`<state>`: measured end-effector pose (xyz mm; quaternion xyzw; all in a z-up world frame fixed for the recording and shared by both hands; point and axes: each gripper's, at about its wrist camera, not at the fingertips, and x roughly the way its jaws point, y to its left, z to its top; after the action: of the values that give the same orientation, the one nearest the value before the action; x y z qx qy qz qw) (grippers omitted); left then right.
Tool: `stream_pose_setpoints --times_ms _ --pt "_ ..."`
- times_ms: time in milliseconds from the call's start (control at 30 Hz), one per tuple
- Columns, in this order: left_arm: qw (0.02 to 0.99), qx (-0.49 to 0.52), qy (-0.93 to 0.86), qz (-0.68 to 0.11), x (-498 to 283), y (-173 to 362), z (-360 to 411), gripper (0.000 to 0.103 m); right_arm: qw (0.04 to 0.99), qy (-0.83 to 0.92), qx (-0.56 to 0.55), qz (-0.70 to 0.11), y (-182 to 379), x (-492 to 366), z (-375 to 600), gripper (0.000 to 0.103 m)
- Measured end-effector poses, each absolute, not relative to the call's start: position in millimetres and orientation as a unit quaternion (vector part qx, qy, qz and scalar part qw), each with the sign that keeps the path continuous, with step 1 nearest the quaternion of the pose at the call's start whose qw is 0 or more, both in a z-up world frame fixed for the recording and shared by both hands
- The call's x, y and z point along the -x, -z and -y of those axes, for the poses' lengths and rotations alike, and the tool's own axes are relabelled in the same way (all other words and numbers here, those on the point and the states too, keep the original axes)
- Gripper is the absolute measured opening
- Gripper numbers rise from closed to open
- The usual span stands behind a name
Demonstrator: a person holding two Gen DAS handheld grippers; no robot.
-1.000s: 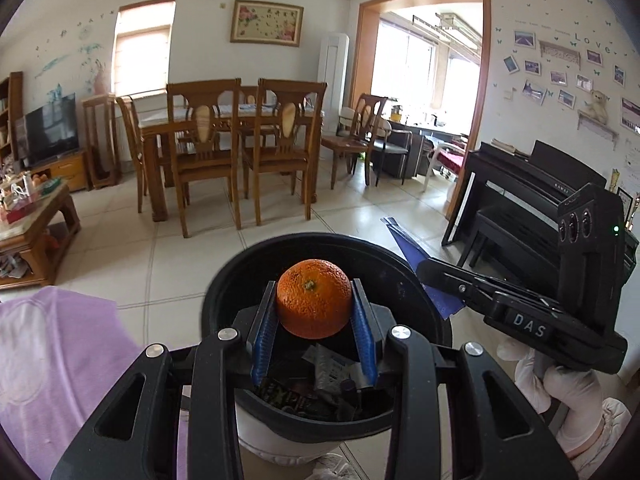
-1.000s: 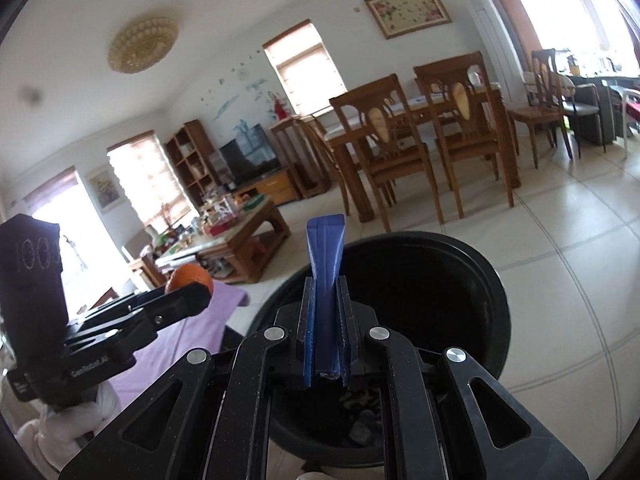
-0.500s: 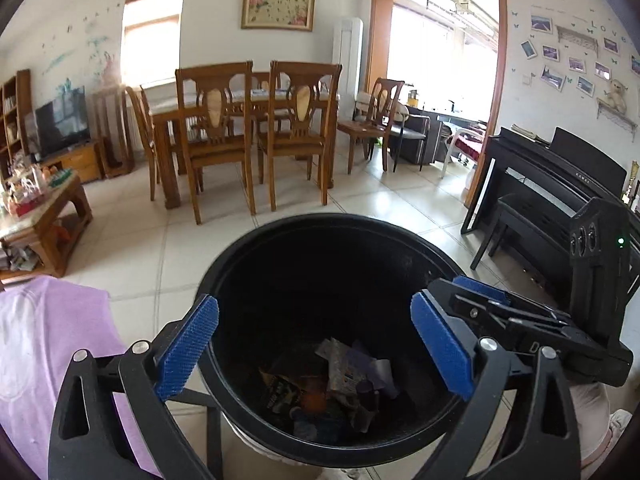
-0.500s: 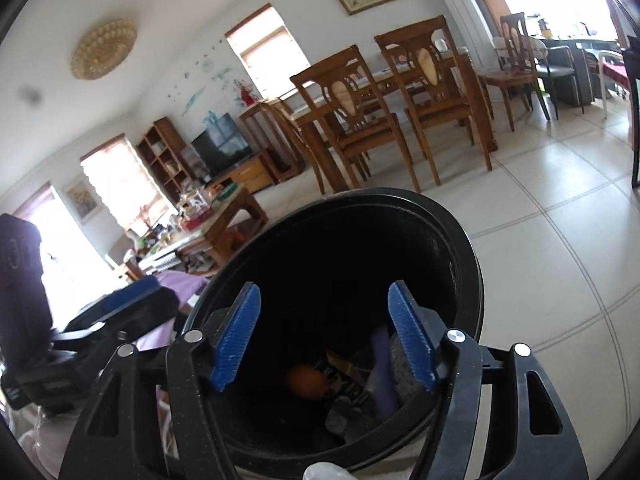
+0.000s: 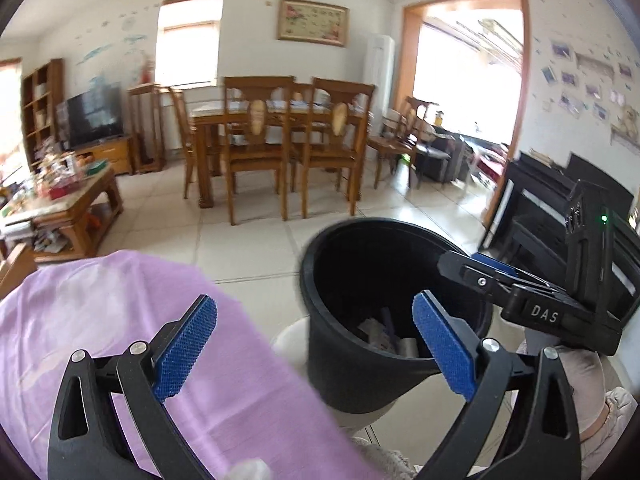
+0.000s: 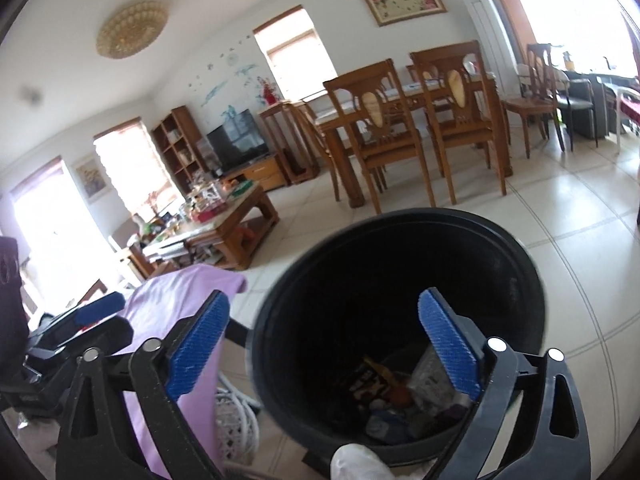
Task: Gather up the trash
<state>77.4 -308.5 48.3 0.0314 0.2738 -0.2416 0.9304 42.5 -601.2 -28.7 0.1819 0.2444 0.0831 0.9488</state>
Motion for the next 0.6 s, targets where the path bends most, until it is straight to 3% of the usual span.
stream_pose_setpoints --times_ms 367,600 --pt "0.969 -0.005 0.026 -0.247 -41 -44 124 0.098 0.959 -0.128 -0.072 -0.243 -10 -57 372 0.098" --pt "0.970 0.028 -0.071 -0.230 -14 -41 41 0.098 0.962 -0.160 -0.008 -0.219 -3 -51 245 0.098"
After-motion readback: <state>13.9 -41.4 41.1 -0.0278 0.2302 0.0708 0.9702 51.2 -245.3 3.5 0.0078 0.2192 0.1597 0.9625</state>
